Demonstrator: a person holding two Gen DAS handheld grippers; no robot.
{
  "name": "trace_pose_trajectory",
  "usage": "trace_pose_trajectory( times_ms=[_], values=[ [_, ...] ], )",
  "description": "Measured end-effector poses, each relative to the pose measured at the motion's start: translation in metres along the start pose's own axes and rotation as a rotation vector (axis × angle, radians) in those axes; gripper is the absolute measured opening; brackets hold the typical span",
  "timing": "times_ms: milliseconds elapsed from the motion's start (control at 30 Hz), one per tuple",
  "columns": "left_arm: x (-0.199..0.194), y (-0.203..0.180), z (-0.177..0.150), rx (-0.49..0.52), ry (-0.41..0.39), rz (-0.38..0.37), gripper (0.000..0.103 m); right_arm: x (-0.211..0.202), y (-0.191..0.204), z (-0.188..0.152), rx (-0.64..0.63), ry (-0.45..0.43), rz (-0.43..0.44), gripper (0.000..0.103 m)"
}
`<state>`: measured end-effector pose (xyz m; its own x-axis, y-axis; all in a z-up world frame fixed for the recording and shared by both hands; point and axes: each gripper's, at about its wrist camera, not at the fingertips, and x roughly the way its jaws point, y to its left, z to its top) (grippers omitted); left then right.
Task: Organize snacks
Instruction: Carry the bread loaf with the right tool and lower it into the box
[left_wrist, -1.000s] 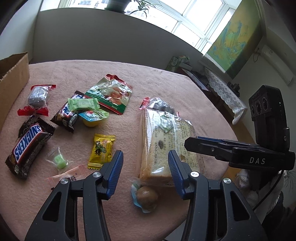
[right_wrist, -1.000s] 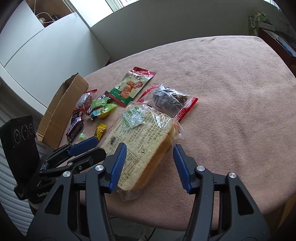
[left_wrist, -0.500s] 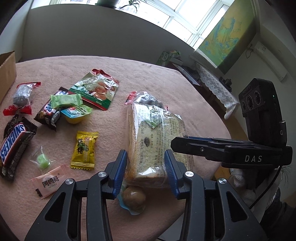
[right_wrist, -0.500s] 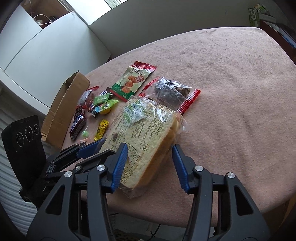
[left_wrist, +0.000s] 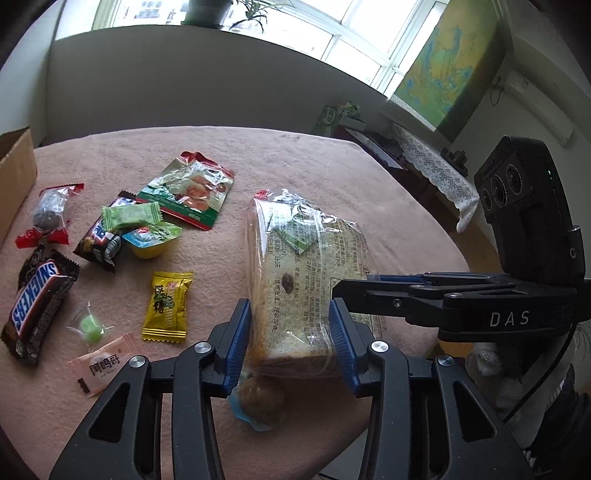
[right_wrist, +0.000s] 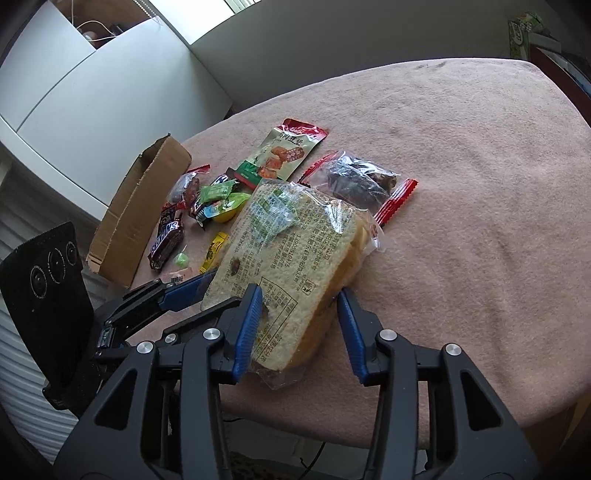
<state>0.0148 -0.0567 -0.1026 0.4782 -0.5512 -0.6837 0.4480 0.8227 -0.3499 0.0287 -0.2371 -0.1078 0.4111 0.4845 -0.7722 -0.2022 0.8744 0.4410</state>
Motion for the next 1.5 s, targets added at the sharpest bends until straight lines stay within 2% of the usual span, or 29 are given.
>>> trace_pose_trajectory(
  times_ms=[167,267,600,867,1067,1233,1500],
  values=[
    [-0.012,0.003,0.002,-0.004,-0.036,0.020,0.041,-0.002,0.016,0.013,-0.032,-0.022,0.000,0.044],
    [-0.025,0.007,0.005,-0.005,-0.079,0.061,0.041,-0.003,0.033,0.023,-0.064,-0.036,0.007,0.044],
    [-0.087,0.042,0.007,-0.051,-0.254,0.166,0.042,0.000,0.116,0.060,-0.198,-0.095,0.063,0.044],
    [-0.133,0.091,-0.001,-0.164,-0.357,0.237,0.042,0.029,0.205,0.080,-0.330,-0.110,0.112,0.044],
    [-0.175,0.136,-0.004,-0.270,-0.451,0.299,0.041,0.065,0.263,0.094,-0.387,-0.068,0.172,0.044],
    [-0.181,0.163,-0.006,-0.321,-0.463,0.350,0.042,0.091,0.293,0.097,-0.434,-0.045,0.171,0.044],
    [-0.178,0.183,-0.012,-0.372,-0.440,0.389,0.042,0.124,0.305,0.101,-0.442,0.005,0.186,0.044]
  ],
)
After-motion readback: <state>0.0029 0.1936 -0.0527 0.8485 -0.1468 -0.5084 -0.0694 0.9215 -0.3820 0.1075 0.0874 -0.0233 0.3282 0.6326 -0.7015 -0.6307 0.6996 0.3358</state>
